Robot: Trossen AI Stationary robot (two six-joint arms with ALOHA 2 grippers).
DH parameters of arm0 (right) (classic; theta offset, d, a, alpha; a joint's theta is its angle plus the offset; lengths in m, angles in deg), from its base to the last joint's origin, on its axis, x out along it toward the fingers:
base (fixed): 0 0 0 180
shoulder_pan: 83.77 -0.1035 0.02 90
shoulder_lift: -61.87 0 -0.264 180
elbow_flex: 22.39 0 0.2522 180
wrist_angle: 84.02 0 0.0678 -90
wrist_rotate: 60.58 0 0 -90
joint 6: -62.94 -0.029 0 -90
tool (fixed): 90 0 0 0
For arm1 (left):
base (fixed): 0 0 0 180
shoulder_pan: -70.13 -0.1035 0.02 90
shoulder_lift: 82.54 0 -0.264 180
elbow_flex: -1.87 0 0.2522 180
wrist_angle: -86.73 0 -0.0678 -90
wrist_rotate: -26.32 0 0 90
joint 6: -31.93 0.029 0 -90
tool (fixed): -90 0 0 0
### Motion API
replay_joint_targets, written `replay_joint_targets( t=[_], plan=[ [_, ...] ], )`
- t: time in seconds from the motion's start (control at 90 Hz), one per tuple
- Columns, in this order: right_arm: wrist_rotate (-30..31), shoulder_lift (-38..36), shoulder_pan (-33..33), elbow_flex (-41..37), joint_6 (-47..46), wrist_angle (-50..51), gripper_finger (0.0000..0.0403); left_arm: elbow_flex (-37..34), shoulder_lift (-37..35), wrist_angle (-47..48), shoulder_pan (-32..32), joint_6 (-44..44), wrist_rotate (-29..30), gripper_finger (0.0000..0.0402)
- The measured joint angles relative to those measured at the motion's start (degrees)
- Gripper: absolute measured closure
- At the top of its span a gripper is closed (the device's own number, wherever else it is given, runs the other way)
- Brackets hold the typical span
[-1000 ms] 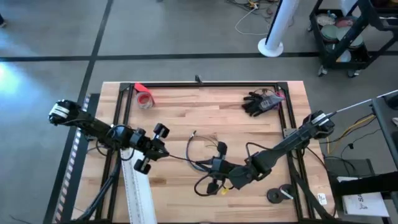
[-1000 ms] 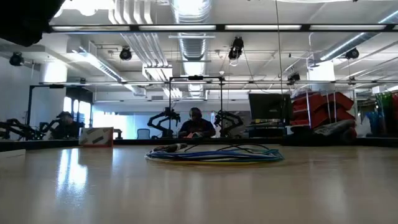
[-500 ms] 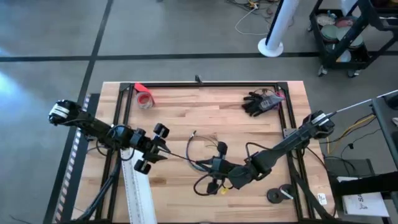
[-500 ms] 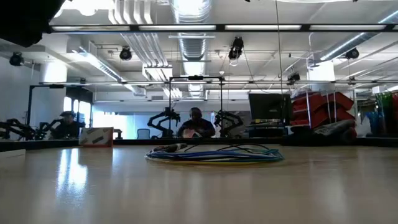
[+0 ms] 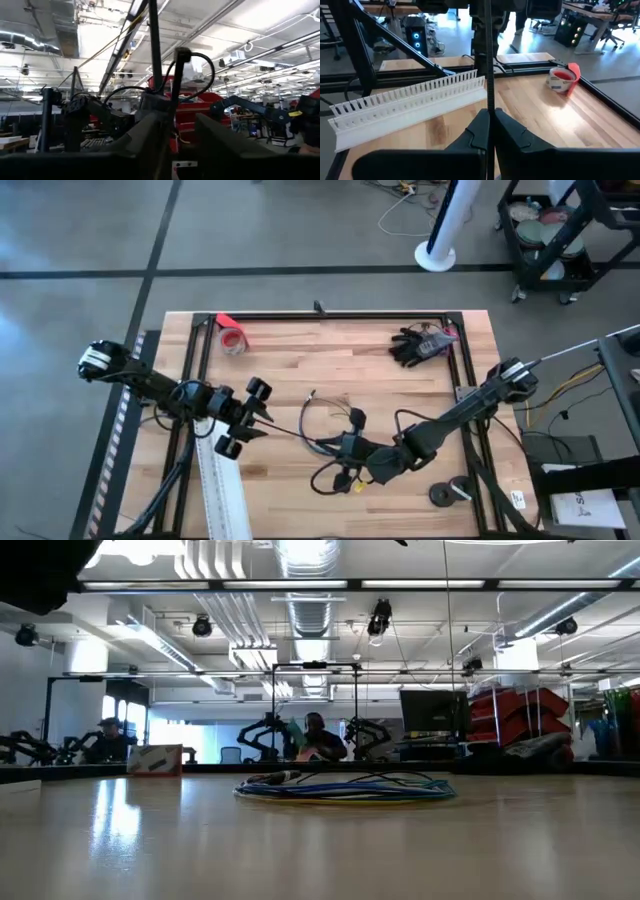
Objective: Ziptie cables
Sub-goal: Put a zip tie on the cables
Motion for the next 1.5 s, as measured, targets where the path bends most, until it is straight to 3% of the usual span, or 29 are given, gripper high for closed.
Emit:
replay_joint_targets(
  t=[0.511, 1.5],
  plan=[
    [0.0, 0.0, 0.0, -0.1, -1.1, 0.0, 0.0401, 0.0, 0.0, -0.4, 0.0, 0.0, 1.5, 0.0339],
    [0.5, 0.0, -0.5, -1.5, -4.7, 1.3, 0.0401, 0.0, 0.0, -2.1, 0.0, -1.5, 2.0, 0.0343]
  ],
)
